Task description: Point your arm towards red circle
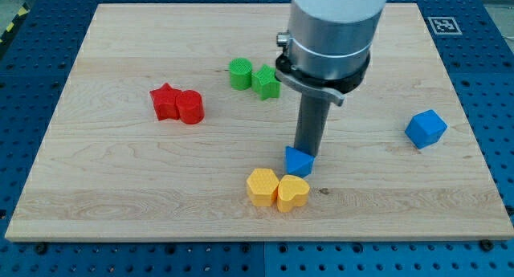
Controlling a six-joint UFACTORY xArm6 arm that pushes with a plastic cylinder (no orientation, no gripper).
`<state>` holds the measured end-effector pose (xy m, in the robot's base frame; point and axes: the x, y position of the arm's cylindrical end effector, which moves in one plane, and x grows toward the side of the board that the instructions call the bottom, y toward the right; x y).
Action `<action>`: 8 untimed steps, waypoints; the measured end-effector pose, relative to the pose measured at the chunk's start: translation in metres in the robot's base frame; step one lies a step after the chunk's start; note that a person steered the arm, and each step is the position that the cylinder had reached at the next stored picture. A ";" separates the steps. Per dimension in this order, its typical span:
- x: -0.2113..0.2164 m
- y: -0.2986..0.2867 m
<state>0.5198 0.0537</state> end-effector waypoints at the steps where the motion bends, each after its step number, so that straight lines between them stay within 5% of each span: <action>1: 0.004 -0.007; 5: -0.041 0.032; 7: -0.048 -0.092; 8: -0.080 -0.106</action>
<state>0.4400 -0.0526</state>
